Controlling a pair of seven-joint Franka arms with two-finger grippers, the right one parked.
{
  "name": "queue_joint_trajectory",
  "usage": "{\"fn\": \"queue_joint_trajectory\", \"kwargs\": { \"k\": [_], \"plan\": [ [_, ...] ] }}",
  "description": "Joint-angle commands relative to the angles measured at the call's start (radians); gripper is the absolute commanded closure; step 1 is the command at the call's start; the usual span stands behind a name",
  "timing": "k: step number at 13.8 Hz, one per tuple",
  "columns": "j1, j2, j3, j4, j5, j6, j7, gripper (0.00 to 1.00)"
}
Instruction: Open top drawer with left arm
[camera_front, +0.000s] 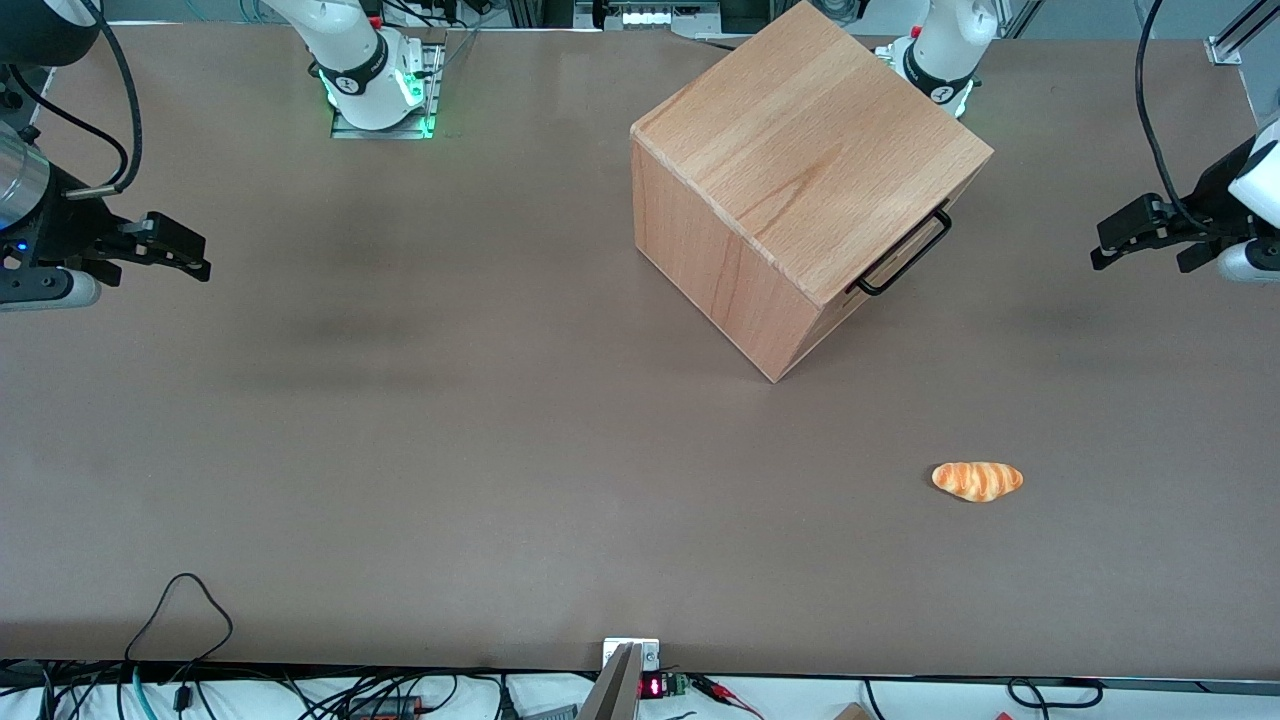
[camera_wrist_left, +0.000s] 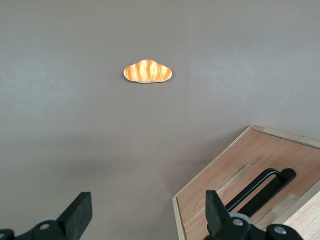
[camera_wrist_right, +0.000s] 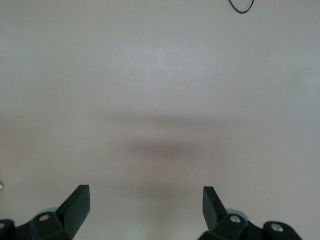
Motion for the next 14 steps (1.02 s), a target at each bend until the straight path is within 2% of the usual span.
{"fn": "queue_joint_trajectory", "kwargs": {
  "k": [1,14],
  "plan": [
    [0.001,0.011,0.001,0.026,0.015,-0.031,0.020,0.00],
    [0.005,0.011,-0.008,0.022,0.017,-0.050,-0.026,0.00]
  ]
}}
